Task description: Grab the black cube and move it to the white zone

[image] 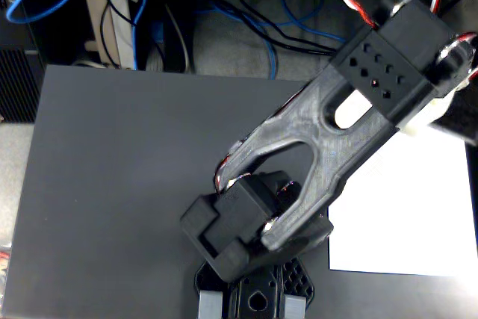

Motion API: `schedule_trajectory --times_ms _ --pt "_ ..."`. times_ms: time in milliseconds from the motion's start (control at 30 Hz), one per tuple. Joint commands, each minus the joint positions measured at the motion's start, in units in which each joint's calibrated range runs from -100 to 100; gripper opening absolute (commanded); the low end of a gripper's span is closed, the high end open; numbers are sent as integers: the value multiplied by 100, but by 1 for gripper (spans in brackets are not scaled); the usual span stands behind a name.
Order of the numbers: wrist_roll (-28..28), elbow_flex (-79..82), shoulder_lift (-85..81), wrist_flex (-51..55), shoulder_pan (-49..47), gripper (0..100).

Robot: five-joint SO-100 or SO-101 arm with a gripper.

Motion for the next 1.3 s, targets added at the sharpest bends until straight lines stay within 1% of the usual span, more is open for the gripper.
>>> schedule_trajectory --times_ms 0,133,200,267,333,400,467,767,833,867,933,967,1267 --pt "43 603 527 -575 2 2" --pt "69 358 1728 -781 39 2" --pt "116 23 1997 -729 400 2" --pt "268 14 2333 -781 635 2" --pt "294 -4 2770 -789 642 2" --pt "294 -13 3022 -815 591 6" --pt "294 -13 3081 -1038 584 7" --pt "294 5 3089 -1055 562 7" --pt "294 95 3089 -1047 230 7" --pt "263 95 3089 -1021 91 10" --pt "289 95 3089 -1029 83 19" --pt "289 95 3089 -1029 83 22" --pt "300 95 3089 -1004 24 23"
